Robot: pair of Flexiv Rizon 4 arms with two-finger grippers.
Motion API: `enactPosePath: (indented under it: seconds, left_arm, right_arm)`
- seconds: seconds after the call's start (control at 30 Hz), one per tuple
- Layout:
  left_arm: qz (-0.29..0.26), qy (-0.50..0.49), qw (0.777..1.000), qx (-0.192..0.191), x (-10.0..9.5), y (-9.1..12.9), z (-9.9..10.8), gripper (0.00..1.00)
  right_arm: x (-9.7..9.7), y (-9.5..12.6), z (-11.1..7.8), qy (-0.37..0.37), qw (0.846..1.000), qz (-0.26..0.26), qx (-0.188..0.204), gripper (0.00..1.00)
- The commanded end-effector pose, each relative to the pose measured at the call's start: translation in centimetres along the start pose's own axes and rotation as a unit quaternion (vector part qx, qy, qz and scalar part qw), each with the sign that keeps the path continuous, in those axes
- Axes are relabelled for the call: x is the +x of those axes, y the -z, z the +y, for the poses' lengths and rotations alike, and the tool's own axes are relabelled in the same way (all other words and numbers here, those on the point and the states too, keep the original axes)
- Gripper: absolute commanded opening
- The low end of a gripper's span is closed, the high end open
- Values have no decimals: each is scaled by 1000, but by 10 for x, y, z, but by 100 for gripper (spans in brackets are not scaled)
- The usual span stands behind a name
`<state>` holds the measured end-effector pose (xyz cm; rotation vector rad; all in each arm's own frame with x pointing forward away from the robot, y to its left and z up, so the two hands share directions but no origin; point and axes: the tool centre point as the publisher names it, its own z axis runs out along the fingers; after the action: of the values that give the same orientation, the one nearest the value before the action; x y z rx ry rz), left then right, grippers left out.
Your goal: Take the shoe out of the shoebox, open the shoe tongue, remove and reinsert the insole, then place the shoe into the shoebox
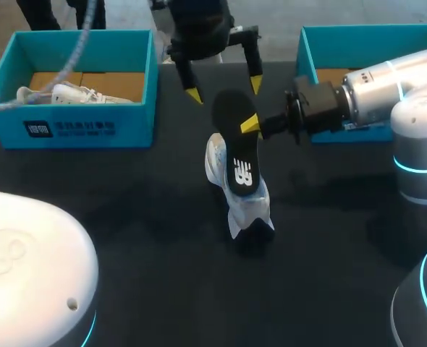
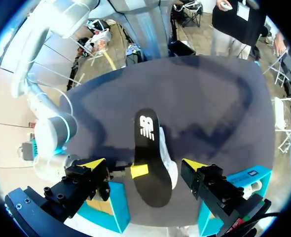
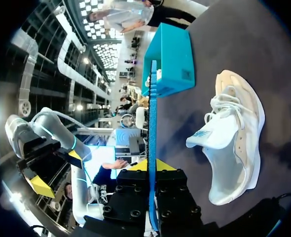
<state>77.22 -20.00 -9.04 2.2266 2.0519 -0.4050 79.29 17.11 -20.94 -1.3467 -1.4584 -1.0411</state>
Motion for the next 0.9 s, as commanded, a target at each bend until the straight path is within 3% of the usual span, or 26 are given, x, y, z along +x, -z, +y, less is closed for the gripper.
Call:
enactPosePath:
  seconds: [0.03,0.9]
  left_arm:
    - [52,1,999,-2,-3,1,1,100]
    - [38,-7,999,-14,-4,-4,-1,100]
  right_arm:
    - [1,2,-5,1,1000,0,-6,0]
    - [2,6,-4,7,1000,-6,10,0]
